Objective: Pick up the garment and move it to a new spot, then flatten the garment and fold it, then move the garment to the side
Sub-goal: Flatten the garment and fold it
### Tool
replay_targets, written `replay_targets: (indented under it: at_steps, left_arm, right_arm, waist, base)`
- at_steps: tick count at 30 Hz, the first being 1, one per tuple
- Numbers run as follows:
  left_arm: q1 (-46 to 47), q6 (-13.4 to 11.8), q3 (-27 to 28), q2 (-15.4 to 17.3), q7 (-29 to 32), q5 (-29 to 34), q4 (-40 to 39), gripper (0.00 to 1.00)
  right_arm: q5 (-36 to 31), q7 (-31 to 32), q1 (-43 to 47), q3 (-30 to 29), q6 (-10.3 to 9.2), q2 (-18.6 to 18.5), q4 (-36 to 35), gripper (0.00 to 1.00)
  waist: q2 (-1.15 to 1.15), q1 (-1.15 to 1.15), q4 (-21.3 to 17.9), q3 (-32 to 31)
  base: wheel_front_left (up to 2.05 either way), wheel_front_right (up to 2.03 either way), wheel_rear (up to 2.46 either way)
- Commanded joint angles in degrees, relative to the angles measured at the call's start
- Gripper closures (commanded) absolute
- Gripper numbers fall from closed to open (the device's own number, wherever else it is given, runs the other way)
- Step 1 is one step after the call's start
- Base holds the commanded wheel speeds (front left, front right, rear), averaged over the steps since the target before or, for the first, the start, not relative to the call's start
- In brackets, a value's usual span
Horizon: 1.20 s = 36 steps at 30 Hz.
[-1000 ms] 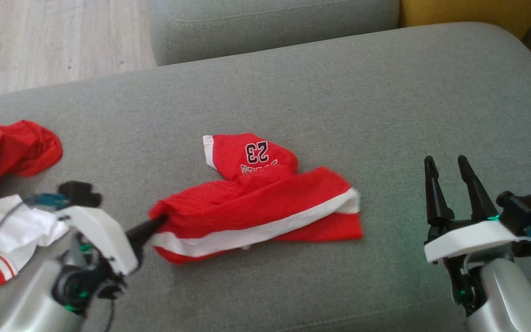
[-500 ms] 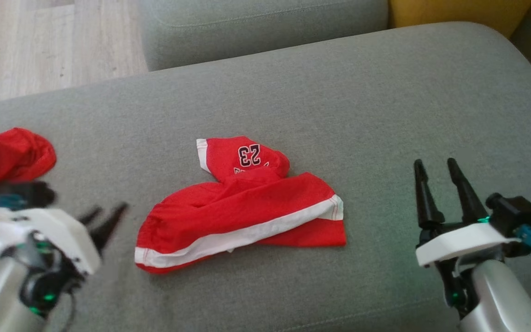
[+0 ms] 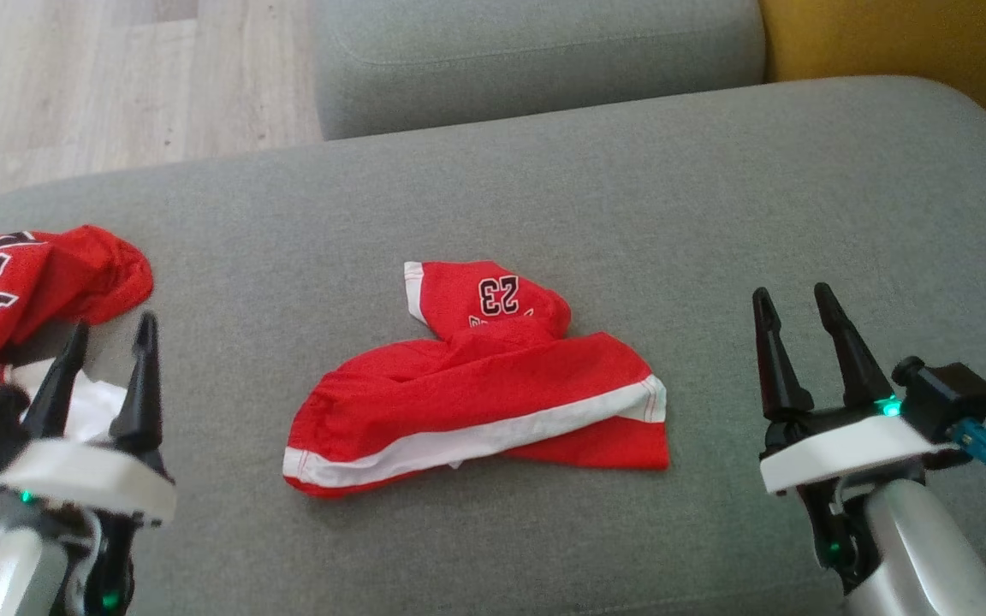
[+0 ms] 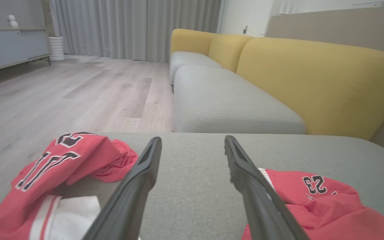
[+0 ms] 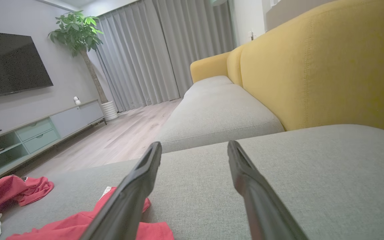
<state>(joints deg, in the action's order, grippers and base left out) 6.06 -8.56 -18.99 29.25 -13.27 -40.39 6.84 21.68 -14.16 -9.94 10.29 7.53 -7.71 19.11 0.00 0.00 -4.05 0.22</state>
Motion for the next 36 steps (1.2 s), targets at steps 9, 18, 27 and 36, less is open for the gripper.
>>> replay_targets:
  at_steps: [9, 18, 27, 36]
  left_arm:
    - [-8.2, -2.49, 11.63, -7.34, -1.71, 9.92, -7.93, 0.0]
    - [-11.89, 1.15, 14.61, -10.9, -1.72, 16.87, -8.2, 0.0]
    - [-11.77, 3.92, 16.45, -13.64, -1.73, 18.85, -6.81, 0.0]
    - [-12.06, 7.47, 14.56, -14.97, 3.69, 16.18, -2.2, 0.0]
  right_arm:
    - [-2.12, -0.76, 2.53, 0.12, -0.04, 0.62, -2.62, 0.0]
    - [-3.47, -0.82, 4.83, -0.72, -0.04, 0.47, -4.73, 0.0]
    - [-3.79, -0.83, 4.5, -0.12, -0.04, 0.37, -3.28, 0.0]
    - [-1.96, 4.74, 3.06, 2.92, -0.04, 0.33, -0.47, 0.0]
  waist:
    - [0.0, 0.0, 1.11, -2.05]
    - [0.0, 0.0, 1.46, -2.46]
    - [0.0, 0.0, 2.25, -2.59]
    - [0.0, 0.0, 2.01, -1.95]
  base:
    - [0.0, 0.0, 0.0]
    - [0.0, 0.0, 0.0]
    - [0.0, 0.0, 0.0]
    - [0.0, 0.0, 0.0]
